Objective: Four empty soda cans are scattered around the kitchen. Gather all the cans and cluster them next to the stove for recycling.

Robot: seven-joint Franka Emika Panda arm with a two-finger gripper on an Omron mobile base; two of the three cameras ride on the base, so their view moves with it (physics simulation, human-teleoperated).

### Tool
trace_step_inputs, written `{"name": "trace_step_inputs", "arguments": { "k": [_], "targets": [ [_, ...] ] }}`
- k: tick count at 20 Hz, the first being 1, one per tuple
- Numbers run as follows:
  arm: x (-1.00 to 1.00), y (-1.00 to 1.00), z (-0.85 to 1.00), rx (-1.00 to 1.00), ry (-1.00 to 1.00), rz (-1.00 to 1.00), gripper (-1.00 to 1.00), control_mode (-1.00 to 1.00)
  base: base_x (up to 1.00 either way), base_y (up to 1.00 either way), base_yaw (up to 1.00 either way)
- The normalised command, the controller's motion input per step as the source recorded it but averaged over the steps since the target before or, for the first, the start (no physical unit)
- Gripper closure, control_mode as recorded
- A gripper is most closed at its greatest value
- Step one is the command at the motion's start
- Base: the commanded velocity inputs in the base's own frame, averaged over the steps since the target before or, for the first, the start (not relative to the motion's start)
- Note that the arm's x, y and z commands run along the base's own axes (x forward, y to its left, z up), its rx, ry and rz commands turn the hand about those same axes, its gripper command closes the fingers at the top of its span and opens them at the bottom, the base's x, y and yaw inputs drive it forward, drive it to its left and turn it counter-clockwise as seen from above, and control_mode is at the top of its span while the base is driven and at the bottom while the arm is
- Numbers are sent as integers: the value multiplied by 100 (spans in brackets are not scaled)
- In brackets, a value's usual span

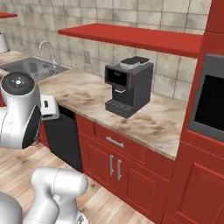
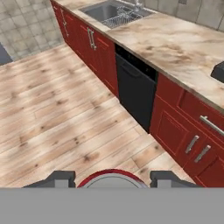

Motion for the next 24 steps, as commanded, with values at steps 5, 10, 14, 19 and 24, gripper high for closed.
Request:
{"name": "trace_step_inputs", "arguments": {
  "k": [5,10,14,19,24],
  "targets": [
    [0,0,0,0,0,0,100,100,-4,0,50],
    [0,0,0,0,0,0,100,100,-4,0,50],
    [0,0,0,0,0,0,100,100,-4,0,50],
    [0,0,0,0,0,0,100,100,-4,0,50],
    [0,0,0,0,0,0,100,100,-4,0,50]
  ]
}}
